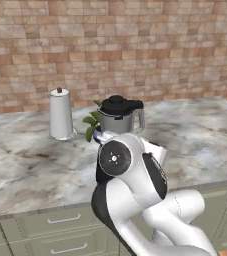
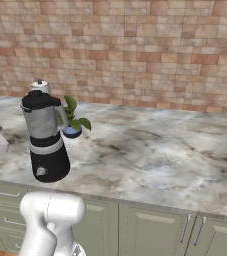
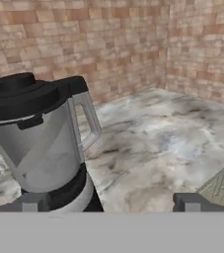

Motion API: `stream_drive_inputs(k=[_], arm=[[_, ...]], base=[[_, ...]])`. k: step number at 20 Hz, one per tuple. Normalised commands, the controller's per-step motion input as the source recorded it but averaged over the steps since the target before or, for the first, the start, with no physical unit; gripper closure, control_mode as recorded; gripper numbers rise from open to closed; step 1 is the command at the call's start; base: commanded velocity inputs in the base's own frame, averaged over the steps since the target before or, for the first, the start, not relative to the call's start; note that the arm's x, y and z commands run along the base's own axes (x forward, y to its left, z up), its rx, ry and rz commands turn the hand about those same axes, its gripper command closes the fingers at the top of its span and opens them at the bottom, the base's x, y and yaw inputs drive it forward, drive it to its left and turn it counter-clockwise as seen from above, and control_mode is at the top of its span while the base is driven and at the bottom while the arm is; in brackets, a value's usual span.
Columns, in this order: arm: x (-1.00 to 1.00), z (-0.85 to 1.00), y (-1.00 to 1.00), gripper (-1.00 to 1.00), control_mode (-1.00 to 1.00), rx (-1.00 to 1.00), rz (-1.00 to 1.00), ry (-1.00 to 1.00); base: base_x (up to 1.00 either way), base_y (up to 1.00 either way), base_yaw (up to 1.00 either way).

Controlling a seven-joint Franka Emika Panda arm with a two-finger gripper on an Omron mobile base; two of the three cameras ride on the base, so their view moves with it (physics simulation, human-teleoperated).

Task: Open the blender lid, put the banana in the blender, close the lid, and start the blender.

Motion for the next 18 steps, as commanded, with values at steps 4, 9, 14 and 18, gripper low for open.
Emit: stream_drive_inputs(k=[4,9,14,18], arm=[[-0.03,-0.32,0.0,-1.0,-1.0,-0.01,-0.35,-0.25],[0.0,-0.27,-0.01,-1.0,-1.0,0.0,-0.28,-0.23],[0.0,-0.58,0.0,-1.0,-1.0,0.0,-0.28,-0.11],[0.0,-0.74,0.0,-1.0,-1.0,0.0,-0.33,0.02]], base=[[0.0,0.0,0.0],[0.0,0.0,0.0],[0.0,0.0,0.0],[0.0,0.0,0.0]])
